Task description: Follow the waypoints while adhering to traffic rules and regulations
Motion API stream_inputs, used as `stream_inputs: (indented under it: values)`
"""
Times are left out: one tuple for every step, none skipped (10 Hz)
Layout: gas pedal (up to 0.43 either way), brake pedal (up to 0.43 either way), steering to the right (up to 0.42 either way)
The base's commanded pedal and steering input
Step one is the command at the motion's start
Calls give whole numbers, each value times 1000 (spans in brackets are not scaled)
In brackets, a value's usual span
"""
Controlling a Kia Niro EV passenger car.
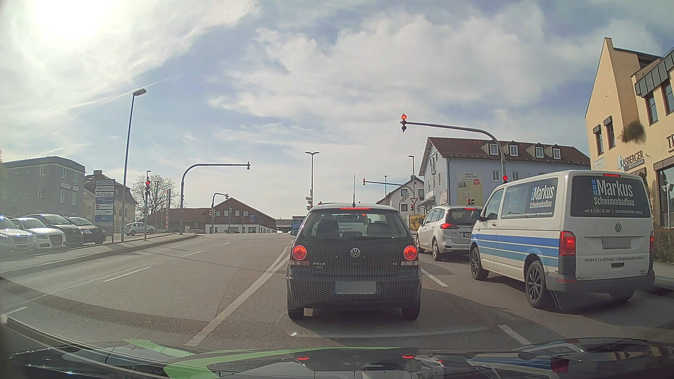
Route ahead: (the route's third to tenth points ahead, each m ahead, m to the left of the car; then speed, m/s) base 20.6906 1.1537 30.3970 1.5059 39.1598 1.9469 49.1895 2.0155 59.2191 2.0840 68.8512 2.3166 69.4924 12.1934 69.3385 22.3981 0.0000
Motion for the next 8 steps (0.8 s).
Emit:
stream_inputs:
  values:
    - [0, 354, -32]
    - [0, 354, -32]
    - [0, 354, -32]
    - [0, 354, -32]
    - [0, 354, -32]
    - [0, 354, -32]
    - [0, 354, -32]
    - [0, 354, -32]
